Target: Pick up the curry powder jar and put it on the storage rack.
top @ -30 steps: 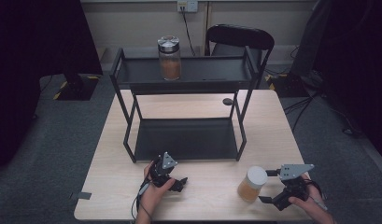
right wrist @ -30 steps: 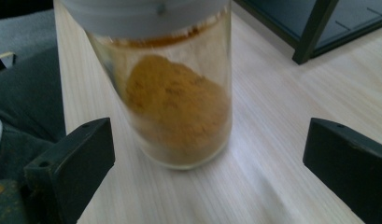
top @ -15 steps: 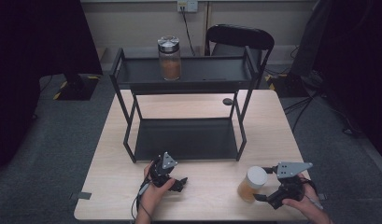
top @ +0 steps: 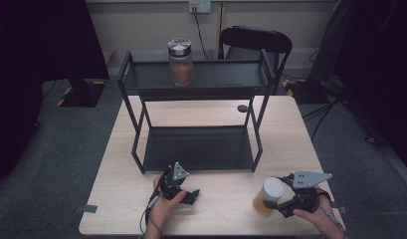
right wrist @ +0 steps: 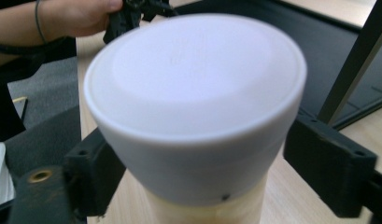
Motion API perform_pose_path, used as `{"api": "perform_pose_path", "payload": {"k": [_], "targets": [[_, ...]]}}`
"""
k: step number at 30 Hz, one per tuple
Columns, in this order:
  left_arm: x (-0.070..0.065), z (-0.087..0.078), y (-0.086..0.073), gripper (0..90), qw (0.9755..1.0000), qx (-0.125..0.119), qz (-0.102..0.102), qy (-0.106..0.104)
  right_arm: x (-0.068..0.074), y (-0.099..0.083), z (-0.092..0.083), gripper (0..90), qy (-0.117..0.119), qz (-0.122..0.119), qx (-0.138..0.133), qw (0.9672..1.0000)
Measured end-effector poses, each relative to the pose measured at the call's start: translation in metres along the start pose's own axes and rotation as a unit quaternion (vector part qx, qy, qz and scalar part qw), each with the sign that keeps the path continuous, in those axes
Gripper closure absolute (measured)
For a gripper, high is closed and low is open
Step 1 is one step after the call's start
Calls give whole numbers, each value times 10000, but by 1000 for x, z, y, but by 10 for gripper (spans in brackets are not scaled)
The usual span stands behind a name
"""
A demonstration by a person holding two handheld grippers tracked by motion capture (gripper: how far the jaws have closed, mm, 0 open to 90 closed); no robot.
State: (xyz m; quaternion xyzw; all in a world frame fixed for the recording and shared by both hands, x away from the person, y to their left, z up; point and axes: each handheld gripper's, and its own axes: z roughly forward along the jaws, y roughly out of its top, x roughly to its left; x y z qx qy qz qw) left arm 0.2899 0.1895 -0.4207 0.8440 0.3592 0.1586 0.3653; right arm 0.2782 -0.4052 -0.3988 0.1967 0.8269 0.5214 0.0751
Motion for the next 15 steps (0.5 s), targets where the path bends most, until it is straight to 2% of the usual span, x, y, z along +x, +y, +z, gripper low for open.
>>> {"api": "perform_pose_path", "payload": {"k": [8, 15], "targets": [[0, 0, 0, 0, 10000, 1, 0, 0, 1, -2, 2, 304, 67, -115, -139, 9998], [0, 0, 0, 0, 10000, 1, 0, 0, 5, -3, 2, 332, 10, -171, -171, 9997]]}}
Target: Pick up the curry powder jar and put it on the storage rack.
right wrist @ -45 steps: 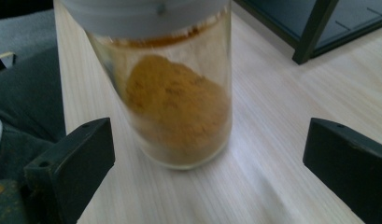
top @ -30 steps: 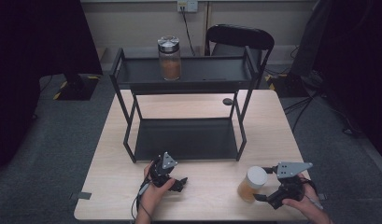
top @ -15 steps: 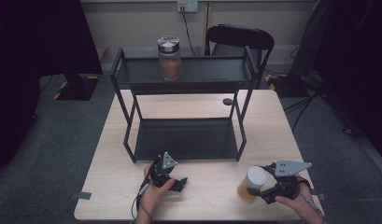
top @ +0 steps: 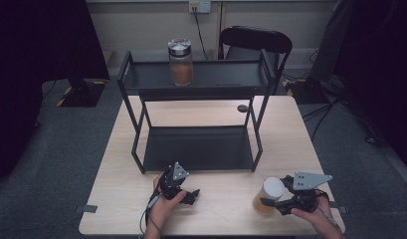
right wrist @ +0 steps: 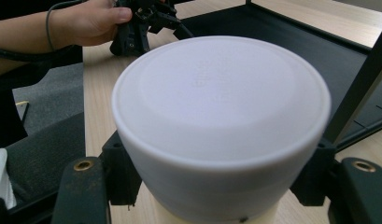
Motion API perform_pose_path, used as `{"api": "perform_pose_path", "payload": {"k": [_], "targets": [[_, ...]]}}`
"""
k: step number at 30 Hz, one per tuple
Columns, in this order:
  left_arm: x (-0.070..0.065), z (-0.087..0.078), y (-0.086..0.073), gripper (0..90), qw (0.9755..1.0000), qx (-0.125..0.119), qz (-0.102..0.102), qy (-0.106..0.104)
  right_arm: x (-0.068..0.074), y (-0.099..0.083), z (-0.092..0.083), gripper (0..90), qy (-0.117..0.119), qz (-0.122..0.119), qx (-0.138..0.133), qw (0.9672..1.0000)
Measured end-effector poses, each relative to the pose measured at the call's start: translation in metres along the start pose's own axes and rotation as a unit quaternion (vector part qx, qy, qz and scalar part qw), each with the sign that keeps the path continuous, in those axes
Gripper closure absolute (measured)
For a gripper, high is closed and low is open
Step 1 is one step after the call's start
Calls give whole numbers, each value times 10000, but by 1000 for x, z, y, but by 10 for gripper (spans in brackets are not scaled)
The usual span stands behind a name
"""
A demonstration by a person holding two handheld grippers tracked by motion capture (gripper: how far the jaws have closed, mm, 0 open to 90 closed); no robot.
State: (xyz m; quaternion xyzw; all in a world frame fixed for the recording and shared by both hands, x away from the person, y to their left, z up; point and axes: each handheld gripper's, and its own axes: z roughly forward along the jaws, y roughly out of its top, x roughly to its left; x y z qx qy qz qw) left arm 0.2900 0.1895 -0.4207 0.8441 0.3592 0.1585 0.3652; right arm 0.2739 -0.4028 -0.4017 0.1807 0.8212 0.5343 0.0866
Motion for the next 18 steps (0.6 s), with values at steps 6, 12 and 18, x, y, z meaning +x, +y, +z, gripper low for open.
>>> {"api": "perform_pose_path", "payload": {"k": [6, 12, 18], "targets": [[0, 0, 0, 0, 10000, 0, 1, 1, 7, 4, 1, 339, -165, 26, 56, 9998], [0, 0, 0, 0, 10000, 0, 1, 1, 9, 10, 3, 341, -258, 127, 102, 9995], [0, 0, 0, 0, 10000, -1, 1, 1, 11, 24, 5, 342, -322, 98, 147, 9993]]}}
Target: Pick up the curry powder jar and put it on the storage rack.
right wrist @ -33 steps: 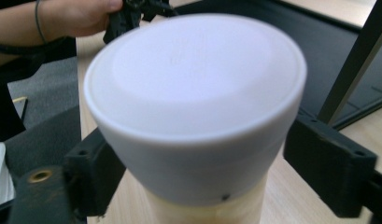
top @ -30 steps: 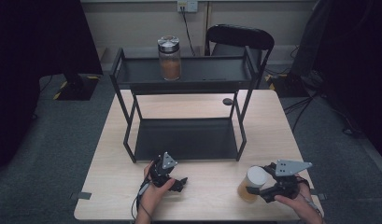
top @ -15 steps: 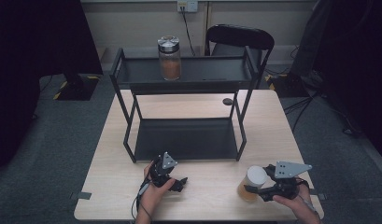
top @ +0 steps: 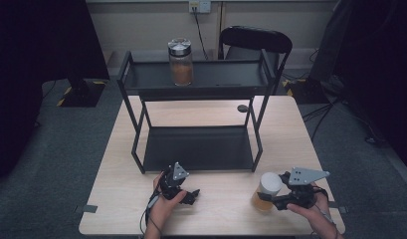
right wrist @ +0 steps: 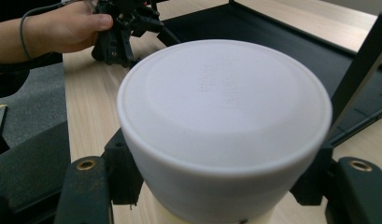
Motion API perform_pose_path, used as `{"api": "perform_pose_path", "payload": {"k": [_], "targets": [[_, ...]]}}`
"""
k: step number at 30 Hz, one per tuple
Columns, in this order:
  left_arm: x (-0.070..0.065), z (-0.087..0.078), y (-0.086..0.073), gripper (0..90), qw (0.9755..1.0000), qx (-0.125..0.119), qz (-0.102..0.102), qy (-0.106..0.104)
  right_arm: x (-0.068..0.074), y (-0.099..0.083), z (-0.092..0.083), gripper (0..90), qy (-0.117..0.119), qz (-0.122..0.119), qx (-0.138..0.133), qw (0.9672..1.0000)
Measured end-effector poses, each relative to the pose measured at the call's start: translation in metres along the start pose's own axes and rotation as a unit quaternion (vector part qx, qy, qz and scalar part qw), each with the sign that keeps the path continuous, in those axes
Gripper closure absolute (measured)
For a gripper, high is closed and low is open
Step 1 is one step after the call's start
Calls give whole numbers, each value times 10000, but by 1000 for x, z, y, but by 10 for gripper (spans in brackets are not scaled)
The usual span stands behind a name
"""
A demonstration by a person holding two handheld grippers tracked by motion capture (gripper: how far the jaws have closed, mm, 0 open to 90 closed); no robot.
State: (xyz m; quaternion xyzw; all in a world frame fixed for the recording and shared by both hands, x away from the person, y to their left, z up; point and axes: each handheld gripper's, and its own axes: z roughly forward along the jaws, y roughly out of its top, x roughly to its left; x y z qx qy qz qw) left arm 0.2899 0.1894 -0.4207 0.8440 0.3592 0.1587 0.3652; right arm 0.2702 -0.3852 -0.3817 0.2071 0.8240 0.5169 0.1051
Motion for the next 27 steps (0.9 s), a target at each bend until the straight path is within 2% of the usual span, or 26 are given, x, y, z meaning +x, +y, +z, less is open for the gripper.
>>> {"api": "perform_pose_path", "payload": {"k": [5, 13, 18, 27], "targets": [[0, 0, 0, 0, 10000, 1, 1, 0, 0, 16, 4, 342, 15, 0, 39, 10000], [0, 0, 0, 0, 10000, 0, 1, 0, -4, 42, 14, 342, 166, 58, 5, 9998], [0, 0, 0, 0, 10000, -1, 2, 0, -2, 63, 24, 342, 160, -13, 95, 9998], [0, 0, 0, 0, 10000, 1, 2, 0, -10, 89, 37, 342, 179, -17, 119, 9998]]}}
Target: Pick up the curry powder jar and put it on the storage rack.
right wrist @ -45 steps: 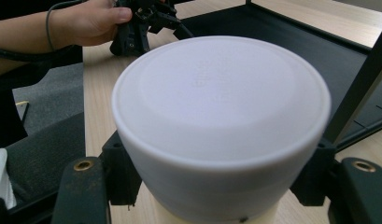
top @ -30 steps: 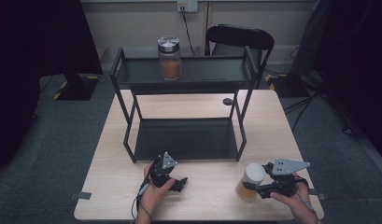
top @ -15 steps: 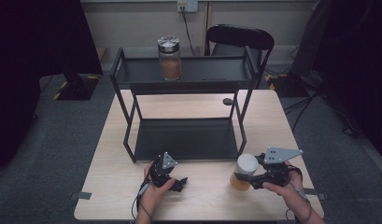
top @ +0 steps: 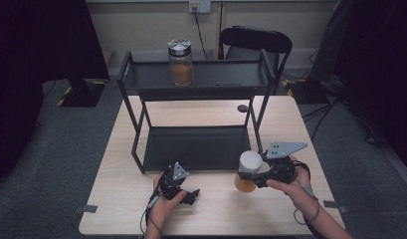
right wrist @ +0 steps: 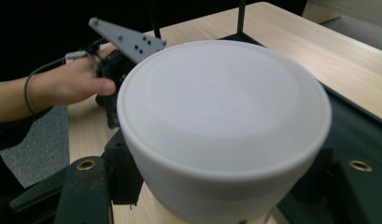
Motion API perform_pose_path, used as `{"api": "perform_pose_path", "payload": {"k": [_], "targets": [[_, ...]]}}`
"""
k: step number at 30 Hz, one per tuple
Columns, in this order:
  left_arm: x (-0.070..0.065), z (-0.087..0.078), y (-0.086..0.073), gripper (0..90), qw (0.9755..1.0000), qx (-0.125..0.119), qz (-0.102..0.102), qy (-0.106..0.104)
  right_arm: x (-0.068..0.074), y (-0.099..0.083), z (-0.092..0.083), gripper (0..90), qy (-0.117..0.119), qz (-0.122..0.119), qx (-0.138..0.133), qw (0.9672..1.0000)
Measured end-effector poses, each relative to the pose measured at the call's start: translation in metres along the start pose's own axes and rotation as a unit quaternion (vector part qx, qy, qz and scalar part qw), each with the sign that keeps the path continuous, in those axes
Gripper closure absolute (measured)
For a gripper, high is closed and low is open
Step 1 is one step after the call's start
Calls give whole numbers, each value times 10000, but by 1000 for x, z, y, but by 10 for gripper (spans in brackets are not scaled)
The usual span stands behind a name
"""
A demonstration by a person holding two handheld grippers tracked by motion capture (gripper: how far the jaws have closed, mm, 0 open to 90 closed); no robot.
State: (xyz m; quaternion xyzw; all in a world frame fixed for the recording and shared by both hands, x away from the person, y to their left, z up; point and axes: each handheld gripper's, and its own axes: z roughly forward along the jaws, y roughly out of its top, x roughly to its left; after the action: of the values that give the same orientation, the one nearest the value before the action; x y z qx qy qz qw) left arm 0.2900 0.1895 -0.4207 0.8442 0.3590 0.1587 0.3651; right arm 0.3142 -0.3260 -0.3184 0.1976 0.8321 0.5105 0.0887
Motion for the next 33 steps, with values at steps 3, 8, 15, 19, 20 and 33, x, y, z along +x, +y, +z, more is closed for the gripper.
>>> {"api": "perform_pose_path", "payload": {"k": [3, 8, 15, 19, 20, 33], "targets": [[0, 0, 0, 0, 10000, -1, -1, 0, -4, 9, 2, 342, -27, 28, -41, 10000], [0, 0, 0, 0, 10000, -2, -3, 0, -9, 24, 3, 342, -102, 62, -62, 9999], [0, 0, 0, 0, 10000, -2, -3, 0, -15, 45, 3, 342, -204, 89, -33, 9997], [0, 0, 0, 0, 10000, -1, -1, 0, -17, 57, 2, 342, -239, 59, -36, 9997], [0, 0, 0, 0, 10000, 0, -1, 0, -18, 59, 1, 342, -234, 58, -42, 9997], [0, 0, 0, 0, 10000, -2, -1, -2, -20, 100, 6, 342, -215, -55, -71, 9997]]}}
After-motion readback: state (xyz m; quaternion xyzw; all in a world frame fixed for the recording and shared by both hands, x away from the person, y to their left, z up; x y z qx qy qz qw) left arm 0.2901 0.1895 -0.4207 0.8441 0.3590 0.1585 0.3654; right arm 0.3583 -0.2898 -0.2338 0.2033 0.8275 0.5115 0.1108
